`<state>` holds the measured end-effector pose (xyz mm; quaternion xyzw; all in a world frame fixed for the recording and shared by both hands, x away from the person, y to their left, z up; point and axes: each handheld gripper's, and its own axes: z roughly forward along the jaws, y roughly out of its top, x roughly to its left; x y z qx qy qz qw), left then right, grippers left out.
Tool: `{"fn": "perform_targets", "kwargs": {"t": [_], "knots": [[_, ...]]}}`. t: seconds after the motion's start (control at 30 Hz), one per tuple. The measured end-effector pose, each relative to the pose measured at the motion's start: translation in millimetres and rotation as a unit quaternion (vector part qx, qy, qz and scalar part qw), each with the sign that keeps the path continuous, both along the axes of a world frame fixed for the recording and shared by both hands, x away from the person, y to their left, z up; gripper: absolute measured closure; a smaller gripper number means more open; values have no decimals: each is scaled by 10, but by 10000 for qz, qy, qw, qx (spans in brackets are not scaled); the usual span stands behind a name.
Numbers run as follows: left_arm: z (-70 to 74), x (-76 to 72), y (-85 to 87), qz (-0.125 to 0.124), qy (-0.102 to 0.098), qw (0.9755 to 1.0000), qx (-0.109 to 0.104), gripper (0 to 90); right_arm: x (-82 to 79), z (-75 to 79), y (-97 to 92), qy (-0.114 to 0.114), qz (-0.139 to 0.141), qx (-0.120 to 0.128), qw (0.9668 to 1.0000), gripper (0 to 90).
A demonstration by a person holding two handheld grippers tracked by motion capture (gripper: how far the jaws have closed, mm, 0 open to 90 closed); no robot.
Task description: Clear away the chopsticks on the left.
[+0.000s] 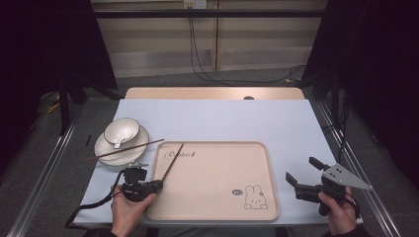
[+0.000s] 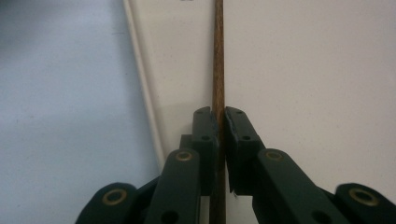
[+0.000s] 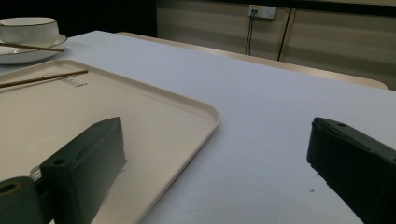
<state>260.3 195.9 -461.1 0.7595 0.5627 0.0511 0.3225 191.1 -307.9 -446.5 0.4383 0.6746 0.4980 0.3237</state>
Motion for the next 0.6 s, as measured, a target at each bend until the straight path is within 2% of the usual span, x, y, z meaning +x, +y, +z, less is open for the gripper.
{"fn": "perform_targets", "kwargs": {"t": [0.07,0.3,0.37,0.43,0.5,0.57,0.6], "knots": [[-5,0,-14,33,41,9999,-114,833,-3,0,5,25,-10,8,10000,40],[-3,2,-14,1,-32,9999,-129,777,1,-2,5,0,14,-32,10000,41],[10,5,-2,-99,-111,9998,-112,683,0,0,5,-2,45,-17,10000,41],[27,5,9,-169,-217,9994,-189,645,1,0,2,-9,65,-20,10000,41],[50,10,14,-299,-326,9988,-192,562,1,0,4,-25,51,-14,10000,41],[67,19,38,-478,-420,9974,-323,502,1,0,3,-23,61,-14,10000,41],[86,20,50,-572,-541,9964,-323,453,-1,2,6,-28,38,-19,10000,41]]}}
